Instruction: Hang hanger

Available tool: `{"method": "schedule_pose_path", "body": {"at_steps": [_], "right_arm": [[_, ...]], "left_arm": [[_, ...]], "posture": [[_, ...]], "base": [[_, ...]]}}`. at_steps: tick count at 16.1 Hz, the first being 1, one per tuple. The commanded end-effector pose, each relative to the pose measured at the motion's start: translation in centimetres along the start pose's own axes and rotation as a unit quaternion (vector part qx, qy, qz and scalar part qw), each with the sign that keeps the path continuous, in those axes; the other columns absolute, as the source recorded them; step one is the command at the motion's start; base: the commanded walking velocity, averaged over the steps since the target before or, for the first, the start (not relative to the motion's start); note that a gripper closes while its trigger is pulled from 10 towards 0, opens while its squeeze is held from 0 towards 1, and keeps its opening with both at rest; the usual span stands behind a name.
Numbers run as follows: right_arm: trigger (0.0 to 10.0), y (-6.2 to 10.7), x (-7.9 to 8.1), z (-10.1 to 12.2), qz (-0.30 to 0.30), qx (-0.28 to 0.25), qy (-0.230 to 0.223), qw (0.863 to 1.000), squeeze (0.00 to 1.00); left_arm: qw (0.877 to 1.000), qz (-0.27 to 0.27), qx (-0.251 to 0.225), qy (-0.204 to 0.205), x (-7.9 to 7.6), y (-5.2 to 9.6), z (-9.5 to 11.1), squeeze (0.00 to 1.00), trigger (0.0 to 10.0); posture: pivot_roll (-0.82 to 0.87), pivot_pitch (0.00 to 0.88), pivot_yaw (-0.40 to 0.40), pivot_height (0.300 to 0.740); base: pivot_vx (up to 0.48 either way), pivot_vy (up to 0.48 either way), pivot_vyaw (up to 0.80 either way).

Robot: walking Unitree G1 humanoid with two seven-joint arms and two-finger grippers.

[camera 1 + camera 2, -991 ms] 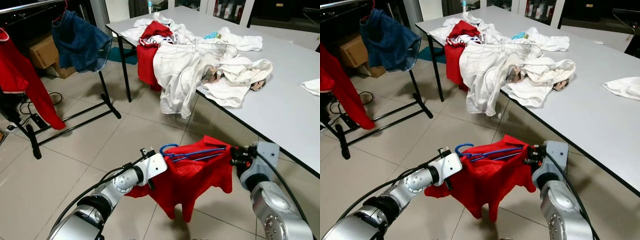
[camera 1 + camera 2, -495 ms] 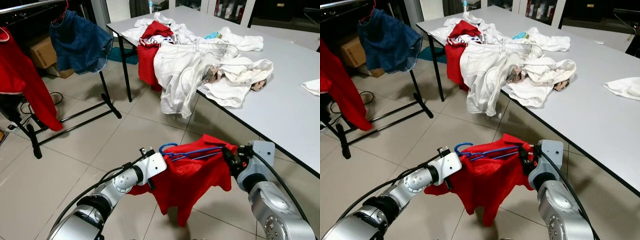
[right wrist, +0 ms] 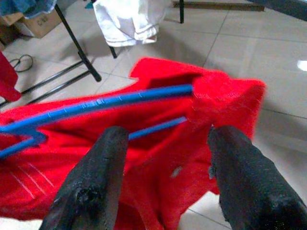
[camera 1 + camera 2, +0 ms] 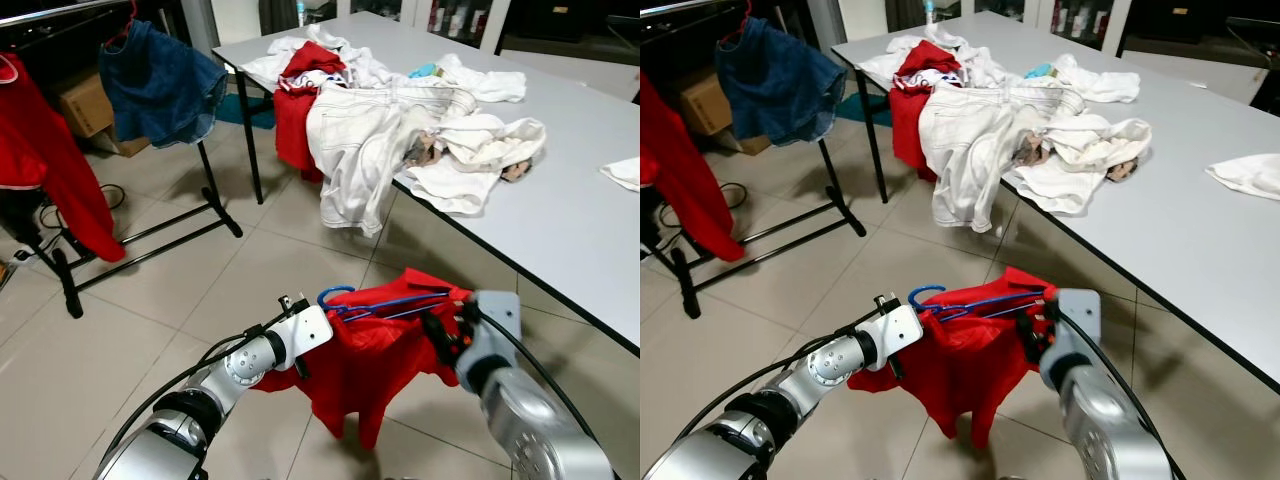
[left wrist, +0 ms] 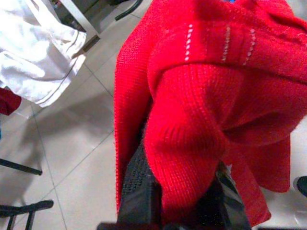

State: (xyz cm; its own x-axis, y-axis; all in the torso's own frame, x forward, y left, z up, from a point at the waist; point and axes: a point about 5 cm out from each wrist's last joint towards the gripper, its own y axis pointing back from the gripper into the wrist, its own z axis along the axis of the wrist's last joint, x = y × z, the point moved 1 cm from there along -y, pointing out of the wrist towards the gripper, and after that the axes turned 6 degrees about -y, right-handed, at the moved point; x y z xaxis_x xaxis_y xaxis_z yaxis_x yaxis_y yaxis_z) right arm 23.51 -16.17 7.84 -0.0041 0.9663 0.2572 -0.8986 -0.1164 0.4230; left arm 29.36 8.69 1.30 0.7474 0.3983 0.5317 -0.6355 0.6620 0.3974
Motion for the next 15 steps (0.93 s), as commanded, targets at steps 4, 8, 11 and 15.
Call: {"method": "schedule_pose_path", "body": {"at_steps": [4,8,11,15], "right_arm": [[10.0,-0.9,0.3,-0.3,-0.005,0.011,-0.008,1.0,0.0],[10.0,-1.7,-0.7,-1.1,-0.041,0.028,-0.023,0.999,0.0],[10.0,-2.0,-0.9,-1.1,-0.052,0.02,-0.046,0.997,0.0],[10.0,-2.5,-0.5,-0.4,-0.051,0.008,-0.064,0.997,0.0]], "left_arm": [[1.0,0.019,-0.016,-0.013,1.0,-0.1,0.7,0.0,10.0],[1.0,0.018,-0.017,-0.017,0.9,-0.1,0.7,0.0,10.0],[1.0,0.016,-0.018,-0.019,0.8,-0.1,0.7,0.0,10.0],[1.0,0.013,-0.019,-0.021,0.7,-0.1,0.8,0.0,10.0]], "posture": [[-0.18,0.0,0.062,0.74],[-0.17,0.0,0.062,0.74],[-0.18,0.0,0.064,0.74],[-0.17,0.0,0.064,0.74]], "base": [[0.0,0.0,0.0],[0.0,0.0,0.0],[0.0,0.0,0.0],[0.0,0.0,0.0]]}}
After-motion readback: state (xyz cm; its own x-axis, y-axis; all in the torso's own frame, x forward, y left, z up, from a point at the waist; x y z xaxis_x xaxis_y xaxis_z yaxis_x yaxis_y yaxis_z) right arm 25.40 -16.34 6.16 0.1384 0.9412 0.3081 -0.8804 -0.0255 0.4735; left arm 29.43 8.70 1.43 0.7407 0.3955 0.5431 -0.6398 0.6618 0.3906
